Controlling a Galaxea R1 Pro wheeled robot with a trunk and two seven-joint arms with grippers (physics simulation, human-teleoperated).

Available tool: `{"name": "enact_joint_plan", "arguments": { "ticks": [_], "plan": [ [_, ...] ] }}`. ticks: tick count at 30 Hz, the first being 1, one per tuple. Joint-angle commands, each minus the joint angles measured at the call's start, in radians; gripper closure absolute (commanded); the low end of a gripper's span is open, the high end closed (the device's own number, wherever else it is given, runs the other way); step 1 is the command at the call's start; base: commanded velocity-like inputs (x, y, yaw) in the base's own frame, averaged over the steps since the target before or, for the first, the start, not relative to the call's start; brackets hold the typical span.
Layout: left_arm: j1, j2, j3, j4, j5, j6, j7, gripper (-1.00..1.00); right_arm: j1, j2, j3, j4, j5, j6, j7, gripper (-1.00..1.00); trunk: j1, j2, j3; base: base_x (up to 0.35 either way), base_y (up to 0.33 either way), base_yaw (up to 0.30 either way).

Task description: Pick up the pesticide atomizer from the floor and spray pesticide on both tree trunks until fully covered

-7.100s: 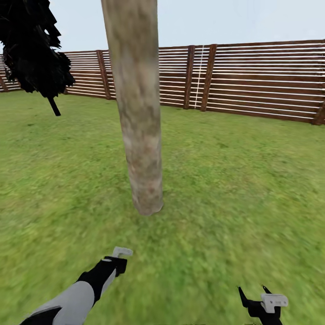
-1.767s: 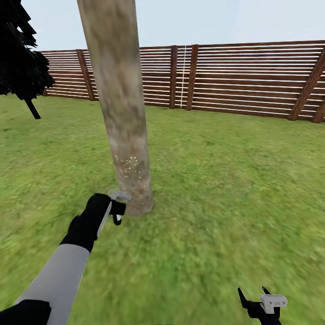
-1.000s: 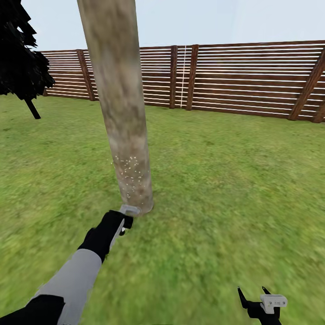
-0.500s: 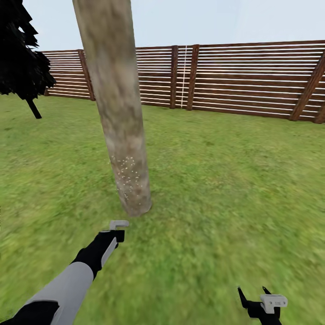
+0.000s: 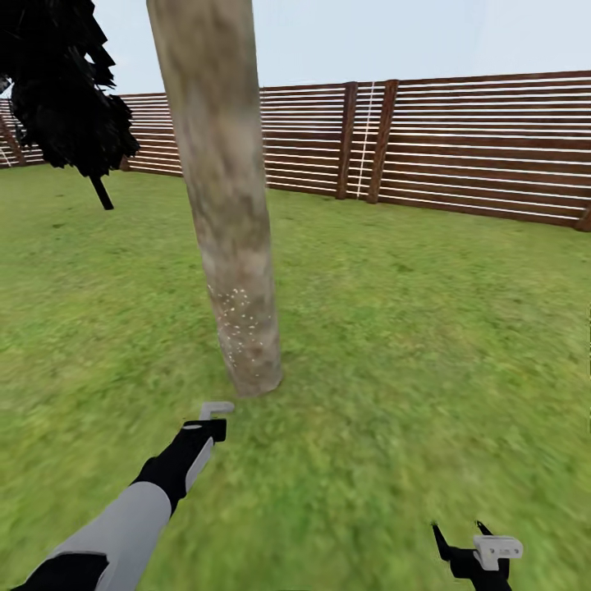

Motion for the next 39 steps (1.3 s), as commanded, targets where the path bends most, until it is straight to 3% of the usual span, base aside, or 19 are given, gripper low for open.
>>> {"name": "enact_joint_plan", "arguments": {
  "ticks": [1,8,39],
  "plan": [
    [0.001,0.0,0.0,0.0,-0.001,0.0,0.0,1.0,0.0,0.0,0.0,0.0,0.0,0.0,0.0,-1.0,0.0,0.0,0.0,0.001,-0.275,0.01],
    [0.003,-0.009,0.0,0.0,-0.001,0.0,0.0,1.0,0.0,0.002,0.001,0.0,0.0,-0.001,0.001,-1.0,0.0,0.0,0.0,0.0,-0.275,0.054],
    [0.004,-0.016,0.0,0.0,-0.001,-0.001,0.0,1.0,0.0,0.002,0.001,0.0,0.0,-0.001,0.002,-1.0,0.0,0.0,0.0,0.056,-0.275,0.276]
  ]
}}
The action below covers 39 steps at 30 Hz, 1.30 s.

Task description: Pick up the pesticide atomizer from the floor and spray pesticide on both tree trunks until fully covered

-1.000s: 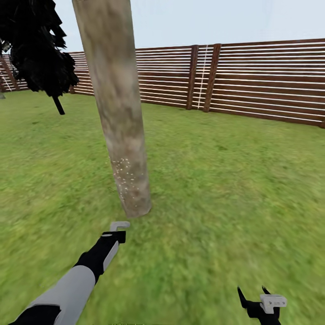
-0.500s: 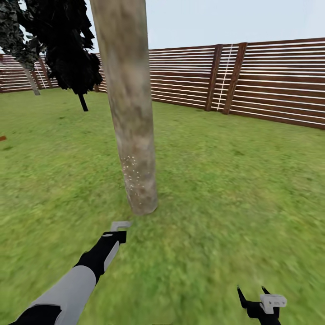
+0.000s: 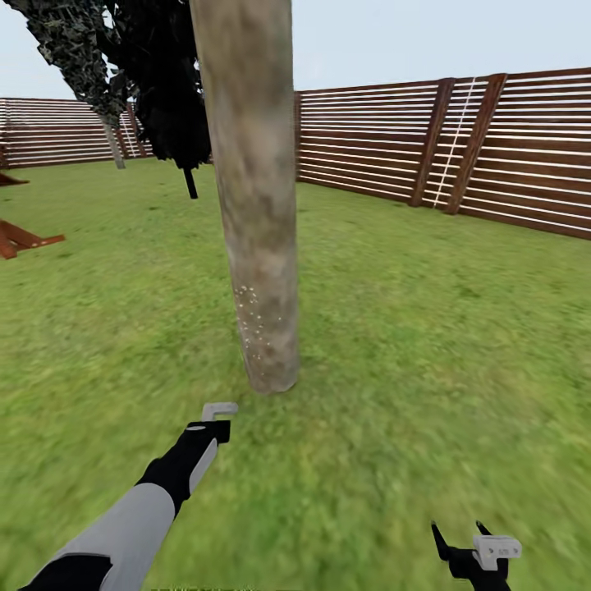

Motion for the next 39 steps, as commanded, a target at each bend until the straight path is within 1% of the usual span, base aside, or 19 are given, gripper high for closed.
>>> {"name": "enact_joint_plan", "arguments": {
  "ticks": [1,17,32,39],
  "plan": [
    [0.0,-0.001,0.0,0.0,-0.001,0.0,0.0,1.0,0.0,0.0,0.0,0.0,0.001,0.0,0.0,-1.0,0.0,0.0,0.0,0.003,-0.278,0.278],
    [0.0,-0.001,0.0,0.0,-0.001,0.001,0.0,1.0,0.0,0.001,0.0,0.0,0.002,0.0,0.0,-1.0,0.0,0.0,0.0,0.0,-0.278,0.273],
    [0.0,-0.001,0.0,0.0,-0.001,0.001,0.0,1.0,0.0,0.001,0.0,0.0,0.002,0.0,0.0,-1.0,0.0,0.0,0.0,0.0,-0.278,0.021],
    [0.0,-0.001,0.0,0.0,-0.001,0.001,0.0,1.0,0.0,0.001,0.0,0.0,0.002,0.0,0.0,-1.0,0.0,0.0,0.0,0.0,-0.278,0.24]
  ]
}}
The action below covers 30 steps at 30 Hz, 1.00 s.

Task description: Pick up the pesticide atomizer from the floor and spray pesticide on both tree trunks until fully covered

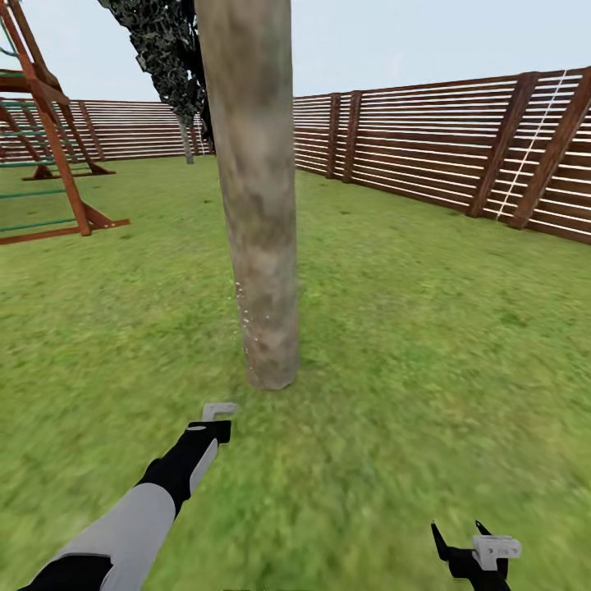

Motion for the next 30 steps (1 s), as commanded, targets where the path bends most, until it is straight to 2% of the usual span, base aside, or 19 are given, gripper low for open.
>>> {"name": "enact_joint_plan", "arguments": {
  "ticks": [1,26,30],
  "plan": [
    [0.0,0.0,0.0,0.0,0.0,0.0,0.0,1.0,0.0,0.0,0.0,0.0,0.0,0.0,0.0,-1.0,0.0,0.0,0.0,0.0,-0.278,0.276],
    [0.0,0.0,0.0,0.0,0.0,0.0,-0.001,1.0,0.0,0.0,0.0,0.028,0.0,0.0,0.0,-1.0,0.0,0.0,0.0,0.0,-0.278,0.277],
    [0.0,0.0,0.0,0.0,0.0,0.0,-0.002,1.0,0.0,0.0,0.0,0.028,0.0,-0.001,0.0,-1.0,0.0,0.0,0.0,0.0,-0.278,0.072]
  ]
}}
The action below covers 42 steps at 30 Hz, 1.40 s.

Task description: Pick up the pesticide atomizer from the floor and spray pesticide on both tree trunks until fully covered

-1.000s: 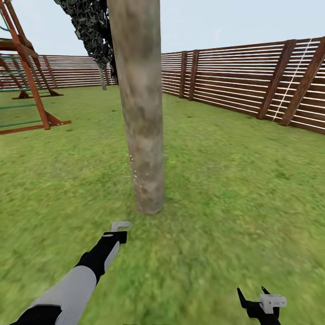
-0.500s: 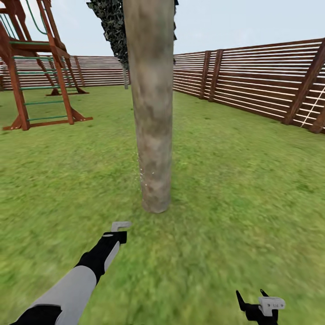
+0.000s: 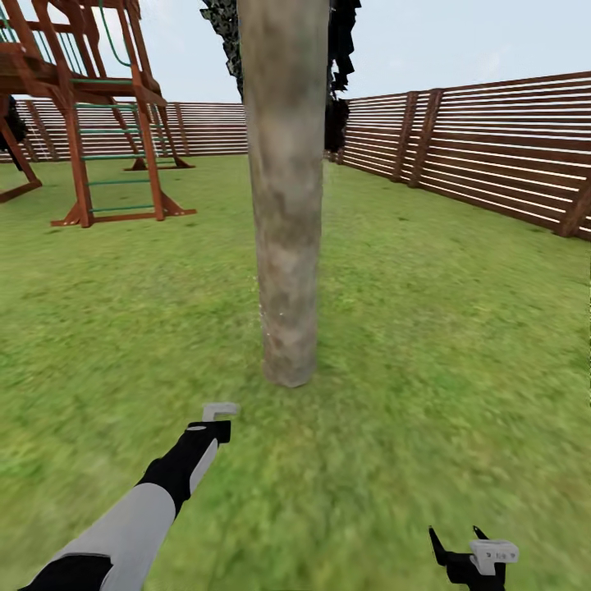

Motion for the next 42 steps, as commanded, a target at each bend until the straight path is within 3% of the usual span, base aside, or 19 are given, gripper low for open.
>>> {"name": "enact_joint_plan", "arguments": {
  "ticks": [1,14,25,34,36,39,42],
  "plan": [
    [0.0,0.0,0.0,0.0,0.0,0.0,0.0,1.0,0.0,0.0,0.0,0.0,0.0,0.0,0.0,-1.0,0.0,0.0,0.0,0.0,-0.278,0.007],
    [0.0,-0.002,0.0,0.0,0.0,0.0,-0.004,1.0,0.0,0.0,0.0,0.0,0.0,-0.001,0.0,-1.0,0.0,0.0,0.0,-0.055,-0.278,0.007],
    [0.0,-0.001,0.0,0.0,0.0,0.001,-0.004,1.0,0.0,-0.001,-0.001,0.0,0.0,-0.001,0.0,-1.0,0.0,0.0,0.0,-0.163,-0.258,0.256],
    [0.0,-0.001,-0.001,0.001,0.0,0.0,-0.011,1.0,0.0,-0.001,-0.002,-0.001,0.0,-0.001,0.0,-1.0,0.0,0.0,0.0,-0.1,-0.11,0.025],
    [-0.007,-0.017,-0.005,-0.01,0.0,0.006,-0.013,1.0,0.0,-0.002,-0.002,-0.001,0.0,-0.001,0.0,-1.0,0.0,0.0,0.0,-0.002,-0.001,0.0],
    [-0.036,-0.064,-0.009,-0.015,-0.002,0.024,-0.017,1.0,0.0,-0.003,-0.001,-0.002,0.0,-0.001,0.001,-1.0,0.0,0.0,0.0,0.0,0.0,0.0],
    [-0.1,-0.075,-0.009,-0.016,-0.004,0.099,-0.046,1.0,0.0,-0.003,-0.001,-0.002,0.0,-0.001,0.001,-1.0,0.0,0.0,0.0,0.0,0.0,-0.122]
  ]
}}
